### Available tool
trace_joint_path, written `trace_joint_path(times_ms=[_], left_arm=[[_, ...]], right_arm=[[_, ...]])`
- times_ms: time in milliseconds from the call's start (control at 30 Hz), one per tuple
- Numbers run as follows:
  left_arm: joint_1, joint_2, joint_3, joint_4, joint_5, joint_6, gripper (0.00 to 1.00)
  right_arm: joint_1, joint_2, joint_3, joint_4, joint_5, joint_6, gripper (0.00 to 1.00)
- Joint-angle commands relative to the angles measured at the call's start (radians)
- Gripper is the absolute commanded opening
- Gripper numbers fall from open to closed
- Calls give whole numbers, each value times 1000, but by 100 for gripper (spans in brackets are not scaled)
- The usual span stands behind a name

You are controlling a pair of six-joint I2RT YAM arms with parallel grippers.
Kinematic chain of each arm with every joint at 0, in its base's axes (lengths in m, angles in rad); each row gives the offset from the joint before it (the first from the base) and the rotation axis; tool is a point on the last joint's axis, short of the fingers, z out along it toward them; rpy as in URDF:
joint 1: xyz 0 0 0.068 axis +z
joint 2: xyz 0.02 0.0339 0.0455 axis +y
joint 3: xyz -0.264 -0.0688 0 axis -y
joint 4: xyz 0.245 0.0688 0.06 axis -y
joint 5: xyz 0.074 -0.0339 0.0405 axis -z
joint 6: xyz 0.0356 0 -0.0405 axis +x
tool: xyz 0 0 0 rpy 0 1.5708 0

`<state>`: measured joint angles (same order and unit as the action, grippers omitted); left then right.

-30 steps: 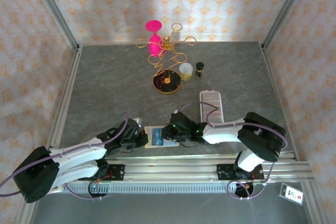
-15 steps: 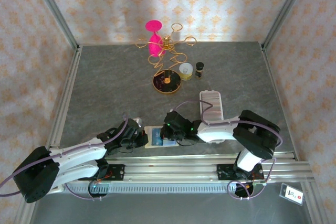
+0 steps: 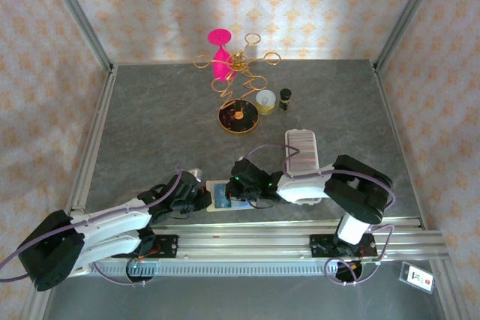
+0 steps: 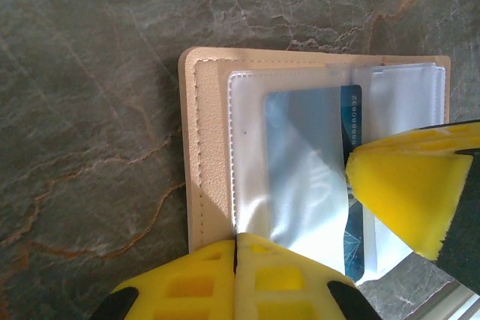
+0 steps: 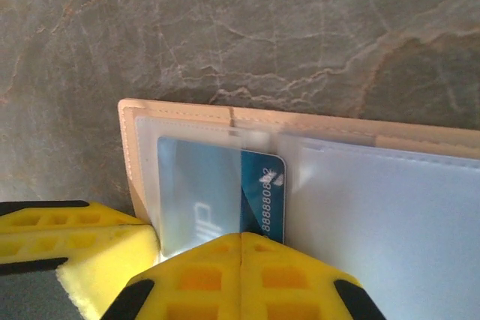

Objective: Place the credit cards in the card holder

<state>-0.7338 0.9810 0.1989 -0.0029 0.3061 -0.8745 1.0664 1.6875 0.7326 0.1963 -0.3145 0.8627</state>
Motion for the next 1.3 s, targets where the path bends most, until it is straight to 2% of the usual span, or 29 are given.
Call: trace_joint_path(times_ms=[0, 367, 600, 967, 1267], left_arm=[[-10, 1, -27, -22, -23, -10, 8], [-11, -65, 2, -72, -36, -16, 14], [-11, -92, 5, -84, -53, -24, 15], [-11, -61, -21, -85, -73, -26, 5], [-11, -65, -42, -57, -53, -35, 3]], right_arm=[[12, 14, 30, 26, -7, -1, 3], [13, -122, -43, -65, 136, 20, 3], [13, -96, -61, -96, 128, 24, 0], [20, -29, 0, -102, 96, -6, 0], [39, 24, 42, -129, 95, -11, 0]])
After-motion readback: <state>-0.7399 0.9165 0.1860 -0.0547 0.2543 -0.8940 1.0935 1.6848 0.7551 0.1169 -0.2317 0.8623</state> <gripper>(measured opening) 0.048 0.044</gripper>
